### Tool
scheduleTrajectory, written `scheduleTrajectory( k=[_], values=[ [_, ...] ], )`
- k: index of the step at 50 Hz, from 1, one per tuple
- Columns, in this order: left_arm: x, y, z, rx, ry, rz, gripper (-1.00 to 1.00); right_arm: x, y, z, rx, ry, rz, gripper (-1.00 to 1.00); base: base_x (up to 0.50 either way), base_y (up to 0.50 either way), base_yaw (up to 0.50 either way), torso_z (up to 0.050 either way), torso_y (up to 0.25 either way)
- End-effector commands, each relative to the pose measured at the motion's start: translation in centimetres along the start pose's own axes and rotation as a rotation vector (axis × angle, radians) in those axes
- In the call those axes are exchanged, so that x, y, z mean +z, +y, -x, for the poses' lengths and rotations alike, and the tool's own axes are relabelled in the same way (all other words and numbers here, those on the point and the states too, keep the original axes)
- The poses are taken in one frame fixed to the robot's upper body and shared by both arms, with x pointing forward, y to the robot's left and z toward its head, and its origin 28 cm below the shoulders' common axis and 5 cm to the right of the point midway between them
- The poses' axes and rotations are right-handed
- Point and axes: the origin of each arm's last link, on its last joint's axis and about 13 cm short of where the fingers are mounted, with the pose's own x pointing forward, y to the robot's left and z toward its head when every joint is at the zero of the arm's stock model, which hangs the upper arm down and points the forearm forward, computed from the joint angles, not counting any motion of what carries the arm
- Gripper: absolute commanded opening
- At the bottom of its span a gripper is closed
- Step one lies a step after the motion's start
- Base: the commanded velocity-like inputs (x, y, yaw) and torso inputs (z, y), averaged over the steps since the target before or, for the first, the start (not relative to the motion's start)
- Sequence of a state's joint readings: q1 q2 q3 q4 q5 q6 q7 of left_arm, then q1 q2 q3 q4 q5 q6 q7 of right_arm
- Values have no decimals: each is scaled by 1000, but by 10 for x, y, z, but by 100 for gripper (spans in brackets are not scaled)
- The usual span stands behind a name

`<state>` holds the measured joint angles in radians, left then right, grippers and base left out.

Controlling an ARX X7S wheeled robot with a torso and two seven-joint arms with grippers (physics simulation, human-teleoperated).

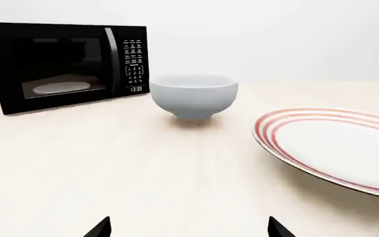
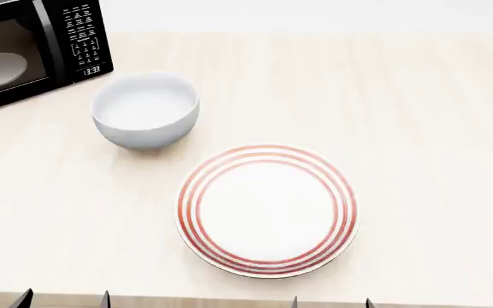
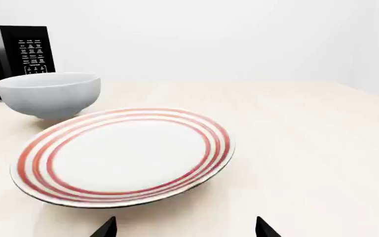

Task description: Open the microwave.

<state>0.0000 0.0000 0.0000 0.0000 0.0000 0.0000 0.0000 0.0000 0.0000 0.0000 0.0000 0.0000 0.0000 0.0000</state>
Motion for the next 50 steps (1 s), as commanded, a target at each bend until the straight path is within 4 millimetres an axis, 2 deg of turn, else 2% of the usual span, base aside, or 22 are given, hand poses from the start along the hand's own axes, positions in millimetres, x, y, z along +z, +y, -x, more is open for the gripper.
scheduleTrajectory(
  k=[1,7,18,32,50],
  values=[
    [7,1,5,-31,-4,1,100,8,1,3,-36,-16,28,100,0,0,0,0,0],
    [19,3,11,-33,-44,-4,100,32,2,16,-9,-64,4,100,0,0,0,0,0],
    [33,4,19,-57,-70,26,100,49,4,19,-1,-132,0,100,37,17,0,0,0],
    [34,5,21,-58,-64,38,100,53,7,20,4,-151,3,100,218,275,0,0,0],
    [33,6,20,-46,-56,23,100,54,9,19,15,-156,-2,100,246,490,0,0,0]
  ],
)
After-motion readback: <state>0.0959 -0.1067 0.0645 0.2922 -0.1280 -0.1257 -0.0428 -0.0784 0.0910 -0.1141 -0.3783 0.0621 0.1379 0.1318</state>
